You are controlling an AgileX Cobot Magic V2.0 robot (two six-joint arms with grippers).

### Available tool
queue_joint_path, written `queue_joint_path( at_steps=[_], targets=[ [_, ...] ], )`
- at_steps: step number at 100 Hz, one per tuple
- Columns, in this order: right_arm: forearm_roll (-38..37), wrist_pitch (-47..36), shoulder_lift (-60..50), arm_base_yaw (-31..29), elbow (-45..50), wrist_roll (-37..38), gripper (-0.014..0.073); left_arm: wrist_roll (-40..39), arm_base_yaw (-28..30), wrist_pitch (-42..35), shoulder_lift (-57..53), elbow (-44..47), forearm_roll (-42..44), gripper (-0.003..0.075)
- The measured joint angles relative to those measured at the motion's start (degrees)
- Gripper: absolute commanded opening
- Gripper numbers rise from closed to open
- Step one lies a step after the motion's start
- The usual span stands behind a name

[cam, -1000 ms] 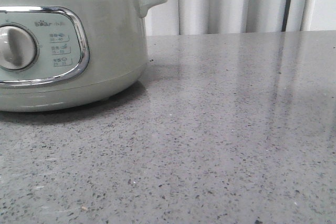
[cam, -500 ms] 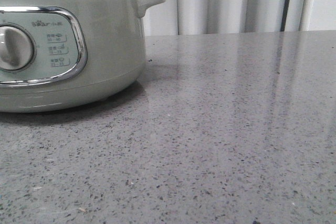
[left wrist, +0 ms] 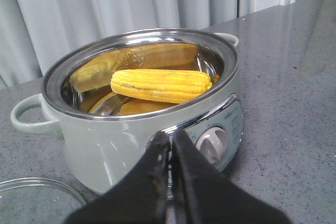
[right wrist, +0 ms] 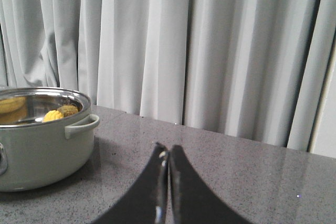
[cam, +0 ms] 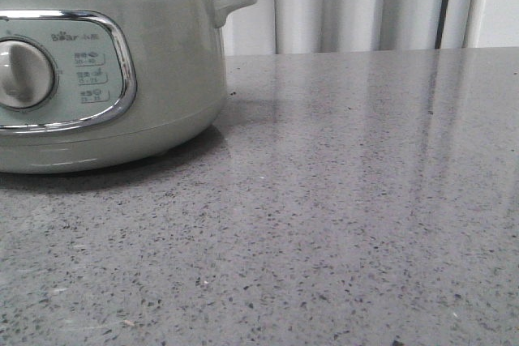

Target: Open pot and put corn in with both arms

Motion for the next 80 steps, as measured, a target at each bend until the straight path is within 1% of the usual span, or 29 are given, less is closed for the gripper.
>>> queue_joint_path(
  at_steps=[22,41,48,56,58,63,73,77,80],
  targets=[
    [0.0,0.0,0.0,0.0,0.5,0.0,-0.0043,0.0,-0.1,-0.3,0.0,0.1,0.0,-0.0020],
    [0.0,0.0,0.0,0.0,0.5,0.0,-0.0043,0.0,-0.6,-1.4,0.0,3.5,-0.8,-0.0020],
    [0.0,0.0,0.0,0.0,0.5,0.0,-0.0043,0.1,-0.6,-4.0,-0.5,5.6,0.7,-0.0020],
    [0.0,0.0,0.0,0.0,0.5,0.1,-0.0043,-0.9,-0.6,-10.0,-1.9,9.4,5.5,-0.0020],
    [0.0,0.0,0.0,0.0,0.5,0.2,-0.0043,-2.0,-0.6,-11.3,-2.4,10.7,7.3,-0.0020],
    [0.0,0.0,0.0,0.0,0.5,0.2,-0.0043,-6.5,-0.6,-17.1,-3.8,14.1,13.0,-0.0020],
    [0.0,0.0,0.0,0.0,0.5,0.2,-0.0043,-22.1,-0.6,-26.6,-6.7,21.3,27.8,-0.0020],
    [0.0,0.0,0.0,0.0,0.5,0.2,-0.0043,-27.1,-0.6,-29.1,-7.5,24.0,33.5,-0.0020],
    [0.0,0.0,0.0,0.0,0.5,0.2,-0.0043,-31.2,-0.6,-29.9,-8.2,25.5,36.1,-0.0020]
  ],
)
